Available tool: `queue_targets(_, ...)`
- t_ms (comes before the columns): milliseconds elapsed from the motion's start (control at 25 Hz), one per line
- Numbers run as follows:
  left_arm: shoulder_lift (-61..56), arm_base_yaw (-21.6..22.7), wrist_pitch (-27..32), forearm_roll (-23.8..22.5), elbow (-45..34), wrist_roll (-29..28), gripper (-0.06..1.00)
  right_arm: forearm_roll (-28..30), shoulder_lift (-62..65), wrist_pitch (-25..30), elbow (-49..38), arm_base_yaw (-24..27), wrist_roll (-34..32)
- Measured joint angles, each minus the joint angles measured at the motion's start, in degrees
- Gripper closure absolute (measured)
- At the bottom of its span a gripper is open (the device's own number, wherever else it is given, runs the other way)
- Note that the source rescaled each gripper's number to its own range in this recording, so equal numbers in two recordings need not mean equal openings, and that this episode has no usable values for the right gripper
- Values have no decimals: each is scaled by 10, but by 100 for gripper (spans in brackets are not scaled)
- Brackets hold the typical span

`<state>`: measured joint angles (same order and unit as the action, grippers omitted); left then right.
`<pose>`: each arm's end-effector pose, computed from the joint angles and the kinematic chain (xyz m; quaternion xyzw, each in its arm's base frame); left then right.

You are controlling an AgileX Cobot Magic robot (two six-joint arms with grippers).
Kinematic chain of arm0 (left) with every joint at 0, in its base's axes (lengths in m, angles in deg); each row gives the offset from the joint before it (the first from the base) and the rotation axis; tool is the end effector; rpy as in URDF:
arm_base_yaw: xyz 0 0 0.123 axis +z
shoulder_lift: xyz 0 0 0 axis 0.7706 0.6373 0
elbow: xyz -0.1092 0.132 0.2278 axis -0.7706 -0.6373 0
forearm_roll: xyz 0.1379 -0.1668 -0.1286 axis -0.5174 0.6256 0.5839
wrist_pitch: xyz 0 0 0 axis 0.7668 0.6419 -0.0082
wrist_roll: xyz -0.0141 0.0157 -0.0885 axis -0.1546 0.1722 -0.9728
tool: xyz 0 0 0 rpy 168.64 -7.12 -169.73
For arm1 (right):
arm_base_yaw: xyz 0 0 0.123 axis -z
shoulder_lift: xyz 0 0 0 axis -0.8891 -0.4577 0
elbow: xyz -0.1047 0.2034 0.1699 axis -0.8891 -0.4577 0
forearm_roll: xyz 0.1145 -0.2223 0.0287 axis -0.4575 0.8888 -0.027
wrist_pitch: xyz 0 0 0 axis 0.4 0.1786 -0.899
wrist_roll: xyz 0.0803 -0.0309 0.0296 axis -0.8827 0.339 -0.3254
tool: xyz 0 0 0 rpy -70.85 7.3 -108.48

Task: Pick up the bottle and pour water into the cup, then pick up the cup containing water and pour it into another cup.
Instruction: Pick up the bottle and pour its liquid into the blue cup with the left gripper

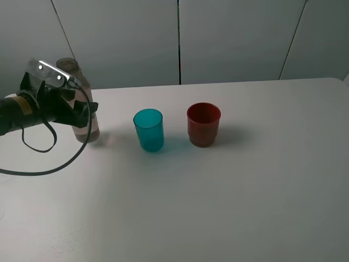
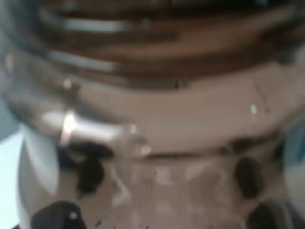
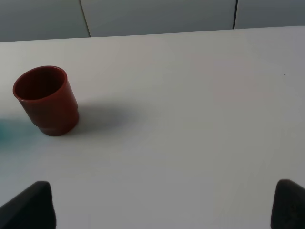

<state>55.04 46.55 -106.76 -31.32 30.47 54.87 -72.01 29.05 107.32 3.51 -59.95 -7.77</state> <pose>0.3070 -0.0502 0.1501 0.2575 0.7977 -0.0629 0.5416 -0.0073 0.0116 0.2760 -0.0024 0.8585 0.0452 0.5108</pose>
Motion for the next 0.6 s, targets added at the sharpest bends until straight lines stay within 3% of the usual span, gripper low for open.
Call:
queue_targets(280, -14, -2, 43, -89, 70, -22, 94, 0, 0, 0, 0, 0, 0)
queue_targets(600, -14, -7, 103, -136, 121, -26, 94, 0, 0, 0, 0, 0, 0)
